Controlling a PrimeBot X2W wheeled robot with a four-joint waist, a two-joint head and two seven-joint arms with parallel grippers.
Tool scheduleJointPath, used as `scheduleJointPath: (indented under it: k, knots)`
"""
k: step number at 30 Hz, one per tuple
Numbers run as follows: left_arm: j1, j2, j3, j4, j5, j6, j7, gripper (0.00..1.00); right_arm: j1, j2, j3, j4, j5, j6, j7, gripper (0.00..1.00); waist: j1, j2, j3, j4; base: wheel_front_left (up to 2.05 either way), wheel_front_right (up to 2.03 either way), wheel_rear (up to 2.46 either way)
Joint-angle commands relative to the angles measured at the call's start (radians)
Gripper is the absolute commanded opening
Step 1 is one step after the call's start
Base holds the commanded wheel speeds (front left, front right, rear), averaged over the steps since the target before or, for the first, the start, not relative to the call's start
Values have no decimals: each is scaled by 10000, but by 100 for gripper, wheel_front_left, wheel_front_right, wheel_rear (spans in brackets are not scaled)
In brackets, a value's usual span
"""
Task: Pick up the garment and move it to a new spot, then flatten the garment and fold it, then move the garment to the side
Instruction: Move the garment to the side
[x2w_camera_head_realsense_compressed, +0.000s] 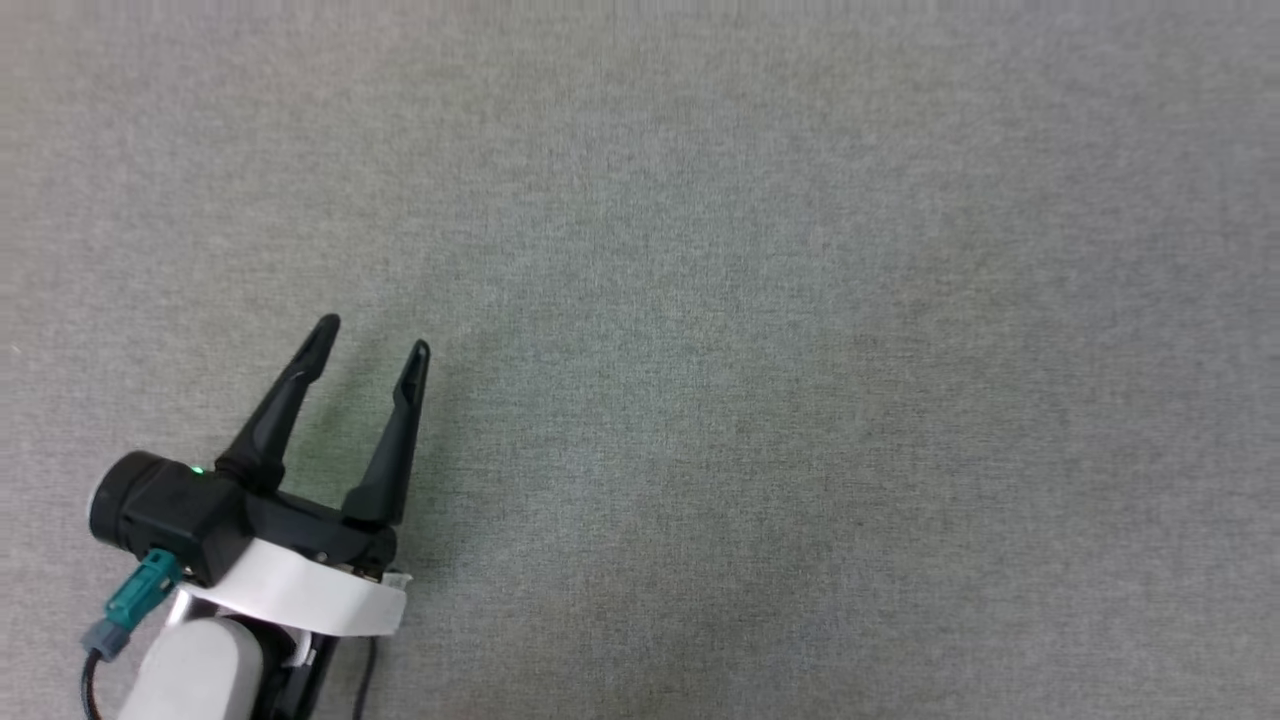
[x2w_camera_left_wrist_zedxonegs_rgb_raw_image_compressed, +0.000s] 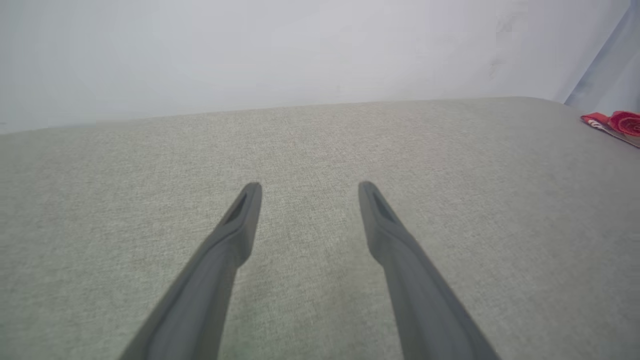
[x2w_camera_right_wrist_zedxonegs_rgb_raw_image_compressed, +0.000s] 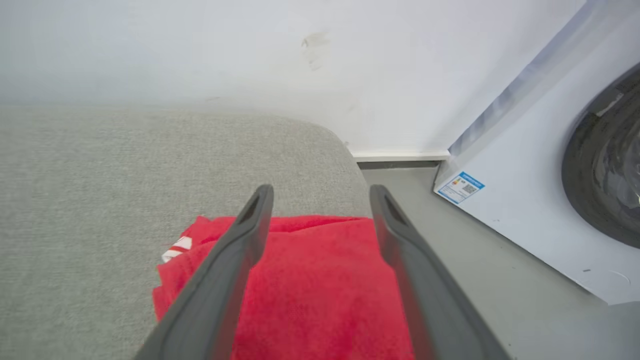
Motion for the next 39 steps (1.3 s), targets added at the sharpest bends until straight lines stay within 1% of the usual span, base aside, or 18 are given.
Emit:
scheduleJointPath:
  k: [1, 5, 6, 9, 11, 14, 16, 21, 23, 27, 29, 34, 39]
  knots:
    - [152, -119, 14, 47, 9, 6, -42, 100, 429, 21, 207, -314, 346, -17, -503, 100, 0, -1, -434, -34, 0, 0, 0]
    - [377, -369, 14, 174, 58, 4, -42, 100, 1618, 184, 795, -1238, 951, -16, -1965, 100, 0, -1, -991, -95, 0, 0, 0]
    - [418, -449, 33, 205, 48, 6, -42, 100, 1935, 209, 962, -1417, 904, -16, -2275, 100, 0, -1, -1152, -110, 0, 0, 0]
    - [582, -626, 55, 274, 90, 4, -42, 100, 2776, 383, 1354, -2138, 950, -16, -2831, 100, 0, -1, -1548, -145, 0, 0, 0]
    - [682, -700, 58, 301, 129, 6, -42, 100, 3334, 604, 1215, -2606, 781, -17, -3011, 100, 0, -1, -1807, -164, 0, 0, 0]
    - [863, -860, 133, 316, 229, 6, -41, 100, 4143, 1280, 882, -3518, 432, -16, -3076, 100, 0, -1, -2138, -204, 0, 0, 0]
    - [954, -923, 131, 309, 312, 6, -42, 100, 4701, 1743, 424, -4154, 102, -17, -3081, 100, 0, -1, -2309, -181, 0, 0, 0]
    - [1178, -1124, 133, 318, 396, 6, -42, 100, 6160, 2977, -344, -5624, -761, -16, -3077, 100, 0, -1, -2695, -9, 0, 0, 0]
    - [1262, -1196, 189, 341, 431, 6, -42, 100, 6606, 3316, -333, -6186, -1115, -16, -3078, 100, 0, -1, -2828, 41, 0, 0, 0]
    - [1515, -1261, 224, 442, 552, 6, -41, 100, 7369, 3970, -350, -6996, -1450, -16, -3080, 100, 0, -1, -3208, 119, 0, 0, 0]
    - [1593, -1274, 228, 461, 589, 4, -42, 100, 7565, 4072, -374, -7164, -1559, -16, -3078, 100, 0, -1, -3303, 136, 0, 0, 0]
    - [1983, -1383, 334, 387, 801, 6, -42, 100, 8475, 4699, -578, -7711, -1715, -16, -3079, 100, 0, -1, -3750, 201, 0, 0, 0]
    - [2436, -1407, 365, 266, 915, 6, -33, 100, 9151, 5050, -652, -8258, -1829, -16, -3081, 100, 0, -1, -4021, 220, 0, 0, 0]
